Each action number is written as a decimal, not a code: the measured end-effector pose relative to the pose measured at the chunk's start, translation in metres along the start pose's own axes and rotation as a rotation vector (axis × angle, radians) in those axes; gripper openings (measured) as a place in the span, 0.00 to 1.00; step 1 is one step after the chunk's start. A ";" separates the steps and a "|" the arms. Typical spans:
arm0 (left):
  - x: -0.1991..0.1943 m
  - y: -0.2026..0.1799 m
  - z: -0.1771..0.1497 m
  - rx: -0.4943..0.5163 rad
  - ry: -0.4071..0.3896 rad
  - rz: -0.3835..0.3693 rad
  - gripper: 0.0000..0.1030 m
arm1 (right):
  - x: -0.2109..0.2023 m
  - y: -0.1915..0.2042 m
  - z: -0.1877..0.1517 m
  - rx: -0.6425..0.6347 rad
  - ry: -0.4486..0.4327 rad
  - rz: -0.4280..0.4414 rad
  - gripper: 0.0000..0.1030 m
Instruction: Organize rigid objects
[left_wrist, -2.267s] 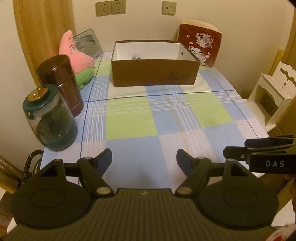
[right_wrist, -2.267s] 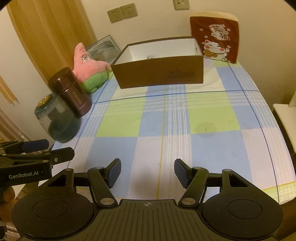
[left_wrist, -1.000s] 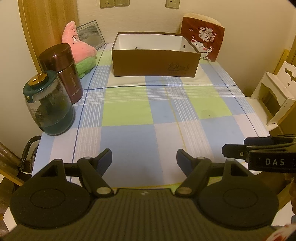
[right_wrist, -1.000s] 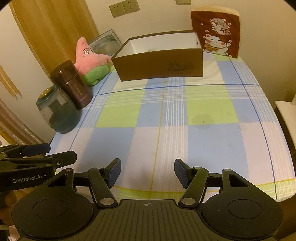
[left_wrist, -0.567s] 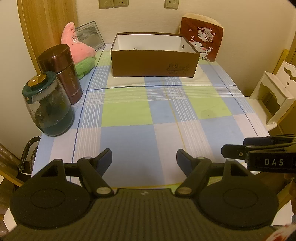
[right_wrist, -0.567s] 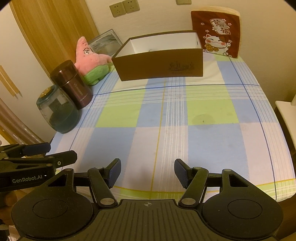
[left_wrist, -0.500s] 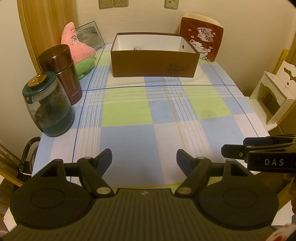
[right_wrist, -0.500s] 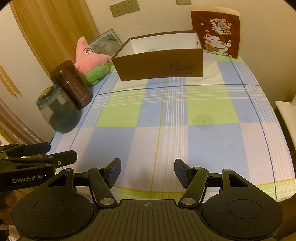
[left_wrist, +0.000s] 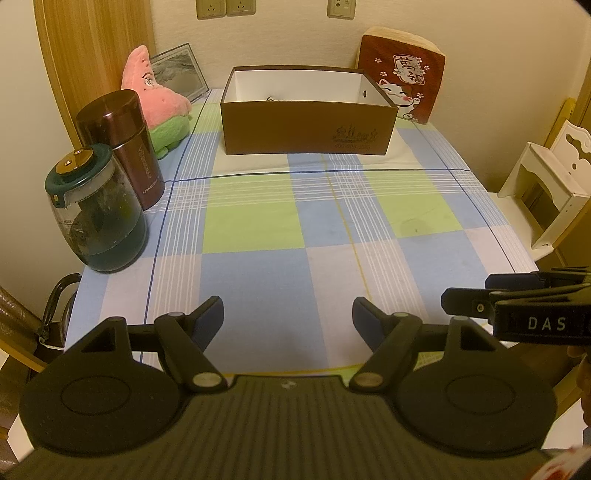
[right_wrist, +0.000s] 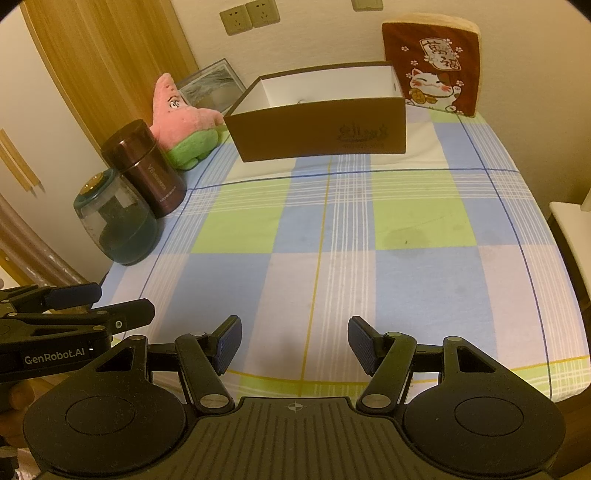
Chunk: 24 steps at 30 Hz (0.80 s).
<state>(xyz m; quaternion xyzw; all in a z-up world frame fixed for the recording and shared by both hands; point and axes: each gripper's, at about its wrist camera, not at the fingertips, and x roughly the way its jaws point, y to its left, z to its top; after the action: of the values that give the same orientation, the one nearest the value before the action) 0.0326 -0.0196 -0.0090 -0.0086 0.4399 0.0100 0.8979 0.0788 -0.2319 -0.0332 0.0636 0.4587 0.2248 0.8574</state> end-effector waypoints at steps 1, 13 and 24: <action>0.000 0.000 0.000 0.000 0.000 0.000 0.73 | 0.000 0.000 0.000 0.000 0.000 0.000 0.62; 0.000 0.000 0.000 0.000 -0.001 0.000 0.73 | -0.001 0.001 0.000 0.000 0.001 0.000 0.62; -0.002 0.000 0.001 0.000 -0.005 -0.002 0.73 | -0.001 0.001 0.000 -0.002 -0.001 0.000 0.62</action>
<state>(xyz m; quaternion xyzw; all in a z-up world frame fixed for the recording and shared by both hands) 0.0318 -0.0192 -0.0072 -0.0089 0.4377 0.0091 0.8990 0.0777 -0.2311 -0.0319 0.0628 0.4582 0.2252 0.8576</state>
